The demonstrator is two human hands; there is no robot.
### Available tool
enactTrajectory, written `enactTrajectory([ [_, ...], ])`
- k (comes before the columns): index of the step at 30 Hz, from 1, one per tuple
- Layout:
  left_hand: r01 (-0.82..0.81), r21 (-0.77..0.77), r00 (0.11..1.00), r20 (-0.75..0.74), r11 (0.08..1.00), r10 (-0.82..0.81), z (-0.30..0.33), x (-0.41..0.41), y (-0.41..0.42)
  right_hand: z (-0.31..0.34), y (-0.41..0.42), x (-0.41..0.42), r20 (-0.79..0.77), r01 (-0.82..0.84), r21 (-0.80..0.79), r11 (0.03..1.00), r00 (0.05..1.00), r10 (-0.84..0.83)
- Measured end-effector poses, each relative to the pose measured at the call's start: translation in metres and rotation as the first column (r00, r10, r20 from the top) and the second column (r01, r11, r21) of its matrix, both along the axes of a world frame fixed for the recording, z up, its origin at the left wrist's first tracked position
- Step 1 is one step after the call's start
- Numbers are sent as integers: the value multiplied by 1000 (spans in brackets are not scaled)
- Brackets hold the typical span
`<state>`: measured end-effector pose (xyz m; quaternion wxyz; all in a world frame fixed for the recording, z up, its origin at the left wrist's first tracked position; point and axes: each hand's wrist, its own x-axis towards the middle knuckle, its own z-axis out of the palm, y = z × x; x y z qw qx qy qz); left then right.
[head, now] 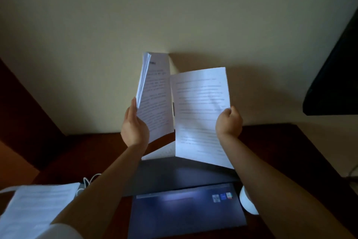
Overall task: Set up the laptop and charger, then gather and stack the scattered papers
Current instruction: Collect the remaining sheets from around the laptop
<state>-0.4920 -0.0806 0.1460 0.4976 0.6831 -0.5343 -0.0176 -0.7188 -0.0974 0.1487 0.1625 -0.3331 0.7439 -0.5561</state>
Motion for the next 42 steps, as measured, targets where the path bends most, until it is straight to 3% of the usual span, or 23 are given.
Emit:
enactTrajectory([
  [4, -62, -25, 997, -49, 998, 60, 19, 11, 21, 10, 16, -3, 179, 110, -123, 986, 980, -87],
  [8, 94, -14, 985, -145, 996, -95, 29, 17, 29, 14, 21, 7, 294, -58, -171, 983, 950, 108],
  [11, 332, -24, 866, -389, 943, -314, 30, 22, 25, 17, 21, 17, 339, -259, -189, 947, 888, 310],
  [14, 458, 35, 712, -612, 888, -344, 32, 28, 28, 17, 19, 24, 339, -413, -162, 896, 829, 444],
  [16, 503, 33, 654, -668, 864, -355, 33, 31, 32, 19, 16, 28, 303, -412, -140, 900, 848, 435],
  [23, 571, 62, 572, -746, 819, -343, 32, 42, 26, 14, -1, 40, 326, -406, -126, 905, 845, 424],
  [26, 673, 31, 460, -800, 739, -385, 32, 43, 15, 14, -10, 49, 278, -397, -135, 908, 864, 420],
  [28, 612, 78, 536, -773, 787, -340, 28, 43, 3, 12, -17, 51, 279, -411, -174, 895, 851, 445],
  [31, 437, 215, 799, -539, 873, -267, 12, 43, -16, -1, -31, 52, 398, -412, -181, 893, 800, 449],
  [33, 349, 227, 888, -391, 909, -243, 5, 38, -22, -26, -42, 46, 502, -398, -84, 914, 775, 383],
  [35, 312, 202, 923, -298, 929, -245, -1, 30, -27, -59, -50, 34, 441, -473, 170, 865, 821, 363],
  [37, 285, 184, 946, -209, 941, -246, -8, 23, -32, -94, -53, 20, 306, -518, 437, 735, 855, 419],
  [42, 304, 212, 952, -34, 929, -304, -35, 14, -53, -154, -60, 8, 57, -427, 718, 550, 824, 564],
])
